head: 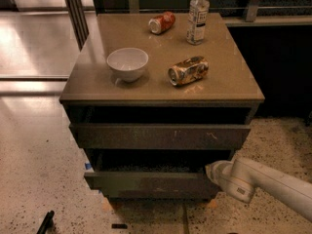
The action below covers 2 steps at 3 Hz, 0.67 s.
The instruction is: Open middle drawer
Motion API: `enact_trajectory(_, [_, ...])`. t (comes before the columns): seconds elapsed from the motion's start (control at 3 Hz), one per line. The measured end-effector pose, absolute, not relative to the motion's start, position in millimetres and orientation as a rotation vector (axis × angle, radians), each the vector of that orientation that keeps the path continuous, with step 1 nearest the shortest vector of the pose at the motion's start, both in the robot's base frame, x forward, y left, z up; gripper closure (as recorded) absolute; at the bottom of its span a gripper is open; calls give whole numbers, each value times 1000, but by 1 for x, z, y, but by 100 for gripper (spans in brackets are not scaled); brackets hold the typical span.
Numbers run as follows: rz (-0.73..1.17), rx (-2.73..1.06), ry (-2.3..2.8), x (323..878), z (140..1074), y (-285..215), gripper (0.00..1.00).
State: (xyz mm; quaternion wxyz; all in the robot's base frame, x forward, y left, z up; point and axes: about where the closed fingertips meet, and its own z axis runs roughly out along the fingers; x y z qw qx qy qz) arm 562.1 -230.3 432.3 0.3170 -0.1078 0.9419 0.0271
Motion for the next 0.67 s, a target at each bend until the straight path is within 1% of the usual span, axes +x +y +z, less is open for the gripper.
enact_trajectory(0.67, [86,-324,2496,559,431,-223,100])
